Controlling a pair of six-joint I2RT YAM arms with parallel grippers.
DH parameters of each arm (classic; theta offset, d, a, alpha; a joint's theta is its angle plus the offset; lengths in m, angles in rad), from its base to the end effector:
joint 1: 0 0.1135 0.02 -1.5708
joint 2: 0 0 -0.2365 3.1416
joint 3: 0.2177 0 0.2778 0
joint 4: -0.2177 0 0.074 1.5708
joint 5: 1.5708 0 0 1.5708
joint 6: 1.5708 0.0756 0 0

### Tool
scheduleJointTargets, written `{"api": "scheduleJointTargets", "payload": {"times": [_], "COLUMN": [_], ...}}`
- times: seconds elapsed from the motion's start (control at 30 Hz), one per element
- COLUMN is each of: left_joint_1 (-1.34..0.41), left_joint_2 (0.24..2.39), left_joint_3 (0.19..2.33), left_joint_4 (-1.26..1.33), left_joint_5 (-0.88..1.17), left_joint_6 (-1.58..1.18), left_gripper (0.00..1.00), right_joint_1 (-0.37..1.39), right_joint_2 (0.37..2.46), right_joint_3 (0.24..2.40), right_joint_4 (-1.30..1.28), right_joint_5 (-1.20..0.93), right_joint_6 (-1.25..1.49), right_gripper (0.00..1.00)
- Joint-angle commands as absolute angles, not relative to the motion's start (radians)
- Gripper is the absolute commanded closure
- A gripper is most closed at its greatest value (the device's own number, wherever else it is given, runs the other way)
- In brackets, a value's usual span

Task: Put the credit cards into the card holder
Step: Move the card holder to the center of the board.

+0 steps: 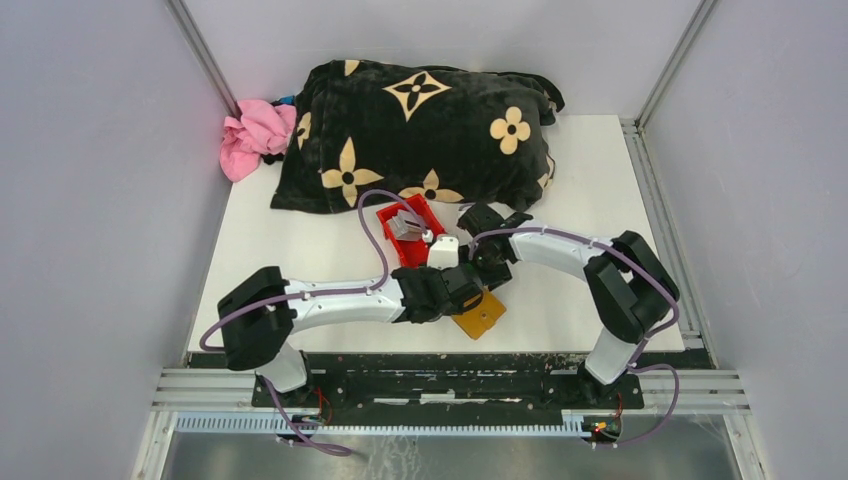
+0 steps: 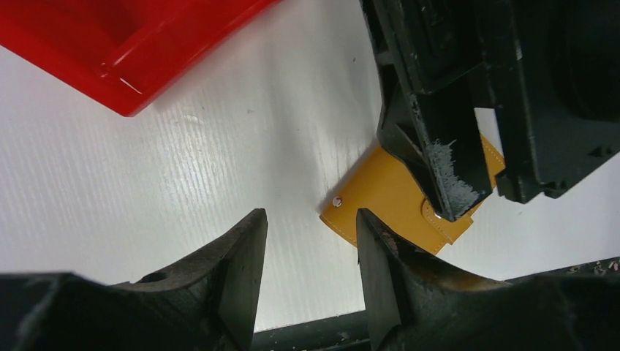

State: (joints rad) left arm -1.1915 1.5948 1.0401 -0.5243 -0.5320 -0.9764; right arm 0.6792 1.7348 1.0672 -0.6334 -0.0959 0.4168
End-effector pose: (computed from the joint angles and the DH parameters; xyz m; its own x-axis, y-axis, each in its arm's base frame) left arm 0.1665 -0.3142 0.1354 -0.7725 0.0099 -0.6349 0.1283 0.9817 -0.1408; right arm 0.2667 0.2246 0.0822 -0.9469 -0.2465 -0.2064 -0.2863 0.9386 0.1923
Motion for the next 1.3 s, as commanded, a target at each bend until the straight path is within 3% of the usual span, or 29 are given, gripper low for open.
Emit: {"api": "scheduleJointTargets", "payload": {"times": [0.0, 0.27, 0.4, 0.47, 0.7, 0.87, 1.27], "left_joint_1": [-1.210, -1.213, -1.214, -1.217, -1.216, -1.216, -1.216], "left_joint_2": [1.596, 1.518, 1.500, 1.491, 1.518, 1.571, 1.627], "left_joint_3": [1.028, 0.924, 0.894, 0.878, 0.865, 0.891, 0.882], "left_joint_4": [-0.471, -0.354, -0.335, -0.306, -0.270, -0.275, -0.314], "left_joint_5": [-0.565, -0.548, -0.538, -0.526, -0.505, -0.499, -0.521], "left_joint_6": [-1.026, -1.002, -0.995, -0.984, -0.954, -0.935, -0.985], "left_gripper": [0.44, 0.43, 0.43, 0.44, 0.44, 0.45, 0.47], "right_joint_1": [0.679, 0.672, 0.673, 0.673, 0.696, 0.723, 0.773], "right_joint_2": [1.654, 1.560, 1.467, 1.415, 1.280, 1.257, 1.339], "right_joint_3": [1.135, 1.189, 1.103, 1.042, 0.808, 0.716, 0.648], "right_joint_4": [-0.669, -0.727, -0.740, -0.741, -0.702, -0.662, -0.536], "right_joint_5": [-0.026, 0.152, 0.195, 0.200, 0.138, 0.114, 0.060], "right_joint_6": [0.402, 0.493, 0.540, 0.567, 0.680, 0.739, 0.791], "right_gripper": [0.38, 0.37, 0.43, 0.49, 0.84, 0.93, 0.95]}}
